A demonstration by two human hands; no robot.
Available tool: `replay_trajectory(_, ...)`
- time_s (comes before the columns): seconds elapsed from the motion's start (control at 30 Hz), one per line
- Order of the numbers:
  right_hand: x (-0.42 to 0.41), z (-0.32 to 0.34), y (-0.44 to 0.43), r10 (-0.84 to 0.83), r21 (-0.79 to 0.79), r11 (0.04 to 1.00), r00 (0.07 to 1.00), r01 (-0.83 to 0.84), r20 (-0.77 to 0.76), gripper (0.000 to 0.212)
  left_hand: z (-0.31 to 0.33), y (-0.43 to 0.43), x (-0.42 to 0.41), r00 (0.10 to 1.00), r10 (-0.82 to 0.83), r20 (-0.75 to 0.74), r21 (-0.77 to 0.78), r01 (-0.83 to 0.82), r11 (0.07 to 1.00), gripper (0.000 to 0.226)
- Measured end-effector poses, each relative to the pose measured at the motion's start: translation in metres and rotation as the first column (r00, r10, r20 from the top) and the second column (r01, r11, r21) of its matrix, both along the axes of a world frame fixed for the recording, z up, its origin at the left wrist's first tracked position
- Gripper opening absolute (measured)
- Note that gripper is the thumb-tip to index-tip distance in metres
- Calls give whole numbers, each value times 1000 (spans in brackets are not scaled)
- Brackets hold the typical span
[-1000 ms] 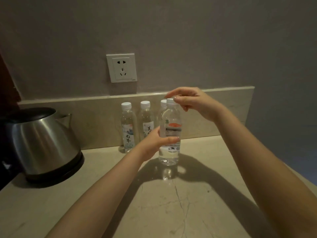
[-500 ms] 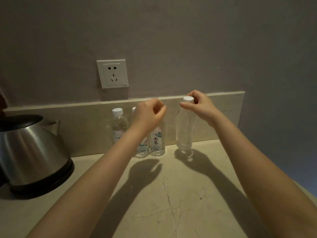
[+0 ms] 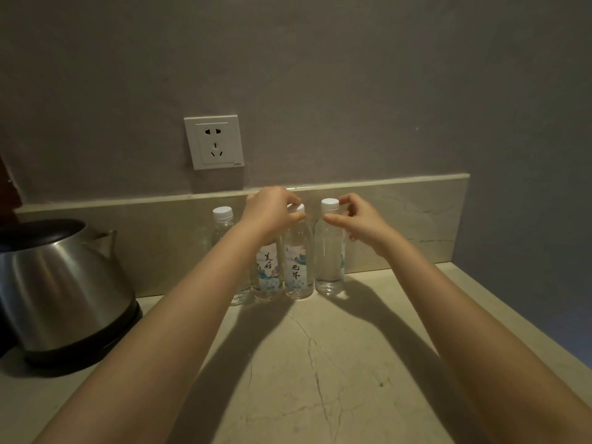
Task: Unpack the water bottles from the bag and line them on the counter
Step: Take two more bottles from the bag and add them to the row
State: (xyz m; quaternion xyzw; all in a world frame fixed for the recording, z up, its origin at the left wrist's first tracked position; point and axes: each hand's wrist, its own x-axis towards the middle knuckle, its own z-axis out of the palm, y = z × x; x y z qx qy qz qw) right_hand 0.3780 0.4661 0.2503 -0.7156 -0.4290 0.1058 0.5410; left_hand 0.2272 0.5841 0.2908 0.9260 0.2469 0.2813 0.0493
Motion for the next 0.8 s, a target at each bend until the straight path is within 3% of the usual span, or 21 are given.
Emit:
replay_trajectory(0.07,8,-11,-15,31,-107,993,994,-43,-107,48,0,1,-1,1000,-3,-17,-18,2,1000,37)
replay_trajectory(0.2,8,-45,-25,138,-389,899,974,-200,-181,56,-1,2,-1,1000,2,-32,-2,-2,1000,43)
replay_trajectory(0.27,3,-59,-18,148,-379,904,976,-199,-160,60,-1,2,1,1000,-12,-11,1,12,1000,39)
replay_trajectory(0.4,-4,-76,-3,11,-273,962,1000,-12,-6,55,-3,3,2,999,-41,18,13,41,999,37)
replay_trajectory(0.63,-21,-92,4,-200,-293,911,931,291,304,62,-8,1,5,998,2,58,77,-6,997,33)
replay_trajectory(0.8,-13,-90,0,-53,-311,946,989,95,141,65,-7,7,4,999,-17,30,8,16,1000,38)
